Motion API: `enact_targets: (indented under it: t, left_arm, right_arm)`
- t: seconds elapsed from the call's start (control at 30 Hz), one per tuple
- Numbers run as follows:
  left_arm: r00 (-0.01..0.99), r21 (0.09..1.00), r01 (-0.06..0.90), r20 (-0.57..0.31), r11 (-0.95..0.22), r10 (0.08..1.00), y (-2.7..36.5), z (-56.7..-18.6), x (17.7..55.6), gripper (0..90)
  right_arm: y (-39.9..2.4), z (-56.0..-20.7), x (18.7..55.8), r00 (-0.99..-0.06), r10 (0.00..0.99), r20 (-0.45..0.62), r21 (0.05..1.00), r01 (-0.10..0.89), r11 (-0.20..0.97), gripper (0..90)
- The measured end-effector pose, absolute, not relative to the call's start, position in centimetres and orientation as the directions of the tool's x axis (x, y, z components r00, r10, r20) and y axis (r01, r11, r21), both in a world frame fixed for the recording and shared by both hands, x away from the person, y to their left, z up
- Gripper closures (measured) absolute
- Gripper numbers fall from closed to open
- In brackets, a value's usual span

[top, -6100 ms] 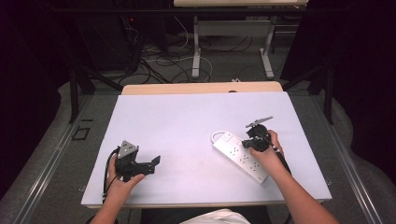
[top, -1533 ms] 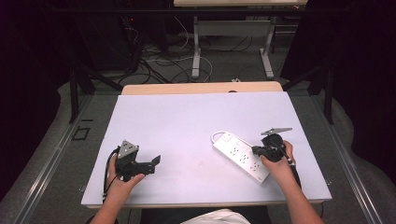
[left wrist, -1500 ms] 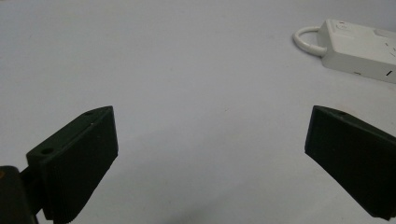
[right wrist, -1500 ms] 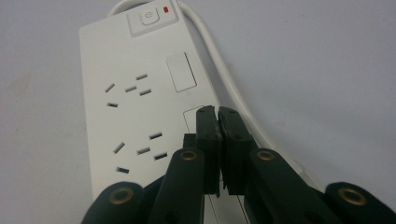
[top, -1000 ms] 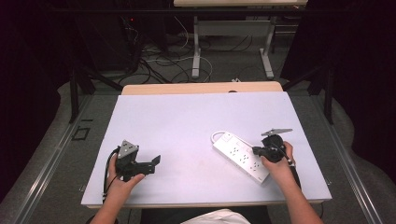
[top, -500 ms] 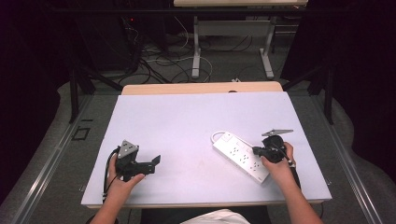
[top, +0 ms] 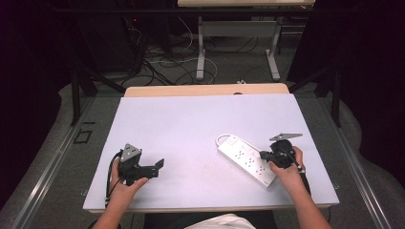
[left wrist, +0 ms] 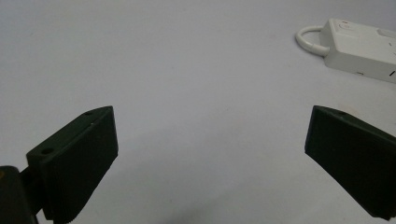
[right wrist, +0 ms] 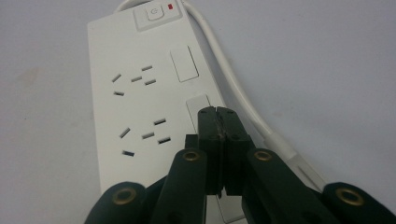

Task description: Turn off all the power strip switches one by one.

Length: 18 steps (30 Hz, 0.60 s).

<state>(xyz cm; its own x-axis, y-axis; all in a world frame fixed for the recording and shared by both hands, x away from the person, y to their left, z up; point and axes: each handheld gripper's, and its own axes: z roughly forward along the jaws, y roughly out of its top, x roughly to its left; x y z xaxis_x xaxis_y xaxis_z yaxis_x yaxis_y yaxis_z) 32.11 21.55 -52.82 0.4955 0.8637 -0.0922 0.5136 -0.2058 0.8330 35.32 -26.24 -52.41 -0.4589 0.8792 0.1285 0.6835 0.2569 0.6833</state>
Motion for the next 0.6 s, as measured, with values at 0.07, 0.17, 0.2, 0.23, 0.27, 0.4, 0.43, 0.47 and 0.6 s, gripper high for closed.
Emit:
enact_targets:
  t: [0.07,0.17,0.2,0.23,0.27,0.4,0.43,0.47,0.6]
  left_arm:
    - [0.496,0.833,0.515,-0.095,-0.204,0.863,21.6,-52.8,32.1,2.4]
    - [0.497,0.831,0.516,-0.093,-0.208,0.863,21.6,-52.8,32.2,2.3]
    - [0.497,0.831,0.516,-0.093,-0.208,0.863,21.6,-52.8,32.2,2.3]
    - [0.497,0.830,0.517,-0.093,-0.208,0.863,21.6,-52.8,32.2,2.3]
    - [0.497,0.830,0.518,-0.094,-0.208,0.863,21.6,-52.8,32.2,2.3]
    - [0.493,0.830,0.522,-0.107,-0.195,0.864,21.4,-52.8,32.2,2.3]
    - [0.493,0.831,0.522,-0.107,-0.195,0.863,21.4,-52.8,32.2,2.3]
    - [0.494,0.831,0.521,-0.107,-0.195,0.863,21.4,-52.8,32.2,2.3]
    - [0.495,0.829,0.524,-0.108,-0.197,0.862,21.5,-52.8,32.2,2.3]
  right_arm:
    - [-26.3,-52.3,35.2,-0.463,0.877,0.125,0.681,0.683,0.263,89.3]
    - [-26.4,-52.1,35.0,-0.459,0.879,0.128,0.682,0.684,0.257,89.1]
    - [-26.6,-52.1,34.9,-0.461,0.879,0.124,0.687,0.679,0.259,89.0]
    - [-26.7,-52.0,34.8,-0.461,0.879,0.122,0.685,0.680,0.261,89.0]
    - [-26.8,-52.0,34.8,-0.461,0.880,0.116,0.689,0.675,0.262,88.9]
    - [-27.2,-51.9,34.4,-0.447,0.887,0.120,0.686,0.683,0.251,88.9]
    - [-27.4,-51.9,34.4,-0.447,0.887,0.113,0.691,0.677,0.253,88.9]
    - [-27.5,-51.8,34.3,-0.447,0.887,0.119,0.688,0.681,0.250,88.9]
    - [-28.0,-51.7,34.0,-0.434,0.893,0.116,0.691,0.681,0.241,88.8]
